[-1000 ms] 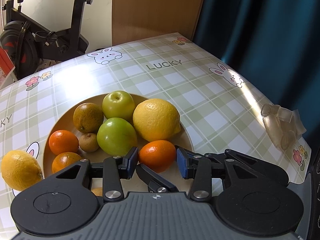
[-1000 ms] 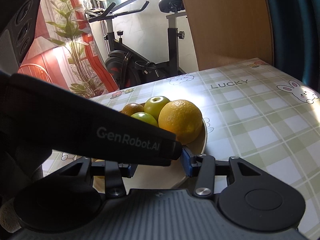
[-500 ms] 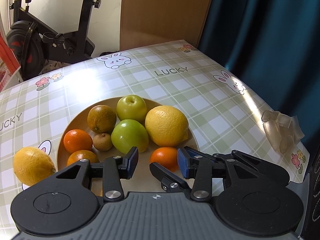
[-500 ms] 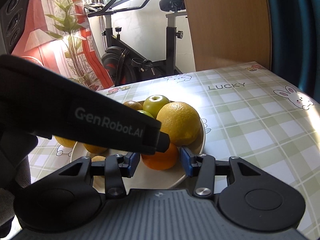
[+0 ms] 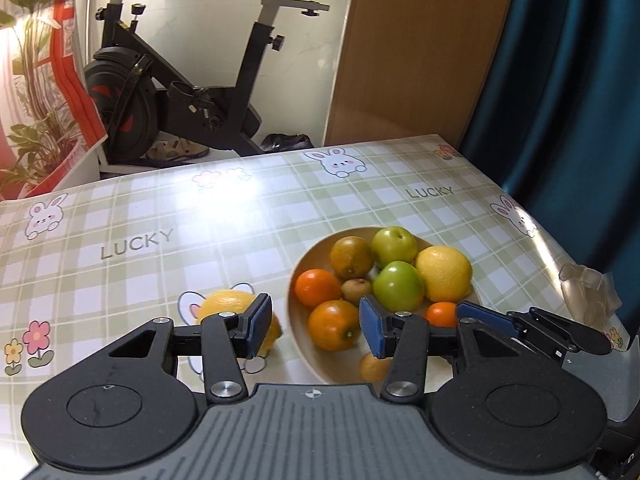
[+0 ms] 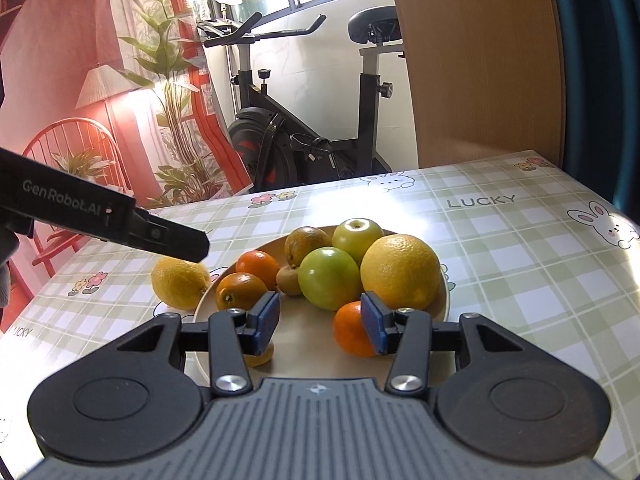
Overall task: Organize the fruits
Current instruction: 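Move the left tool from the plate to the yellow lemon on the cloth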
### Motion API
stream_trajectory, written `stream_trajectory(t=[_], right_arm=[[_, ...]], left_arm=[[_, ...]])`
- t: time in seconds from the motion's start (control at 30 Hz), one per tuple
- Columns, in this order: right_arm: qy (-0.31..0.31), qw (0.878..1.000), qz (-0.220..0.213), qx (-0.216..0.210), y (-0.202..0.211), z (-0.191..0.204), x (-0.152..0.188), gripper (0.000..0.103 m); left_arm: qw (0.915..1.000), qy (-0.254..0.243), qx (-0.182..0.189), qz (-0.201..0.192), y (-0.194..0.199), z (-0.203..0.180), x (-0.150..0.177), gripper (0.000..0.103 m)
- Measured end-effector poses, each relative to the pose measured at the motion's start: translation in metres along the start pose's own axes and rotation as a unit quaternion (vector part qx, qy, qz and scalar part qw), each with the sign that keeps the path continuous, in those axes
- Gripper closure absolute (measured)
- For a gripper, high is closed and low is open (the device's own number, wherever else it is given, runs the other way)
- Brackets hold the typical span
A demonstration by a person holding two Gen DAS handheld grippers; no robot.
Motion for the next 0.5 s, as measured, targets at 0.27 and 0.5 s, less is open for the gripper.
stream_trajectory(t=[0.27,0.5], right_arm=[[0.036,0.999,0.002,-0.037,-0.013,0.033,-0.014,0.055],[0.107,0.991,0.014,-0.083,-0.041,0.076,-0.021,0.045]], left_arm=[[0.9977,0.057,-0.023,-0.029,0.016,0.062,-0.002,0.052],[0.9934,0.112,-0.009,-0.024,0.001,0.092,0.009,0.052]])
Point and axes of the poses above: each gripper's, at about its wrist camera, not at the fingertips, and y roughly against the way its jaws point, z to its left, x to its underside, the point moved 1 cm from there along -y, roughly the way its jaws point, and after that the axes turned 2 degrees about z, right-handed, at the moved point
